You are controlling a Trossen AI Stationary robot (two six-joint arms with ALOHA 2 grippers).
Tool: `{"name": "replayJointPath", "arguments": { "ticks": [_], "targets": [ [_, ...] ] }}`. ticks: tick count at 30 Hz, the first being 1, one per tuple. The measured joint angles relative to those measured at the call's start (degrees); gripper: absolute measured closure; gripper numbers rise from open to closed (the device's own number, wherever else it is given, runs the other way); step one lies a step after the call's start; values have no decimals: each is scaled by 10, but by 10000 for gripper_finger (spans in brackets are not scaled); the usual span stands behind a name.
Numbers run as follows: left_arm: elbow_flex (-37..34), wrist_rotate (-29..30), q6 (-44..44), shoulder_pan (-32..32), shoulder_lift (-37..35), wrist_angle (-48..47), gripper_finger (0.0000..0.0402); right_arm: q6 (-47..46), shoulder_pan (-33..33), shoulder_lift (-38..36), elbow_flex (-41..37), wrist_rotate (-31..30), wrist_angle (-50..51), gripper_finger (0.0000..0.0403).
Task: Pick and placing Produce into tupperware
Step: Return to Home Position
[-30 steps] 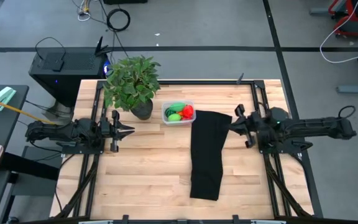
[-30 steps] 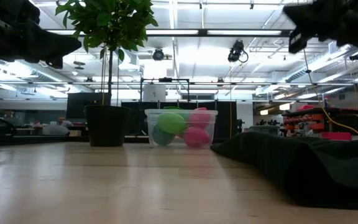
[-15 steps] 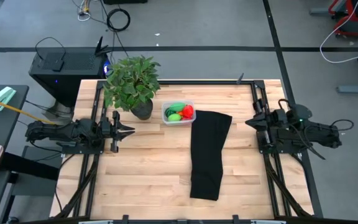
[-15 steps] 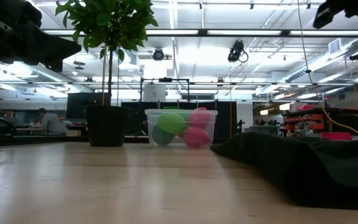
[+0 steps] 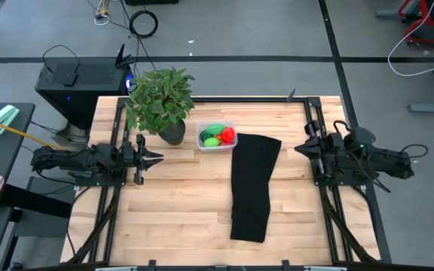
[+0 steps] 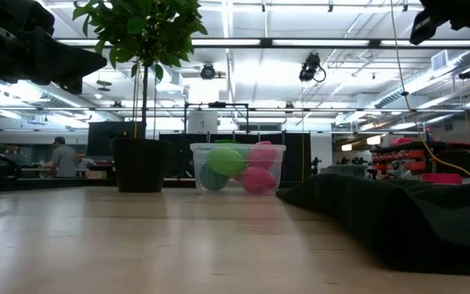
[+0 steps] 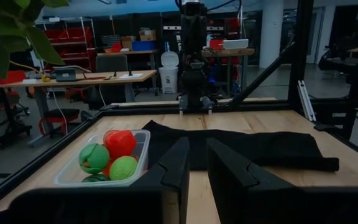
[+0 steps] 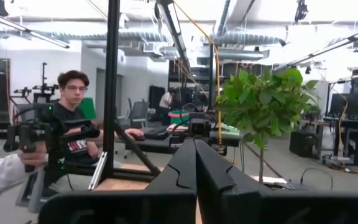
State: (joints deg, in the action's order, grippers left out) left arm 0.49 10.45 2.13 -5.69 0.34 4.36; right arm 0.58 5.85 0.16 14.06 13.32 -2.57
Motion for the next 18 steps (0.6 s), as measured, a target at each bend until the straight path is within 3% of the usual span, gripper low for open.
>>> {"name": "replayJointPath", "arguments": {
  "ticks": [18],
  "targets": [
    [0,0,1,0,0,1,338,-34,0,1,-136,-10,-160,403]
  ]
}}
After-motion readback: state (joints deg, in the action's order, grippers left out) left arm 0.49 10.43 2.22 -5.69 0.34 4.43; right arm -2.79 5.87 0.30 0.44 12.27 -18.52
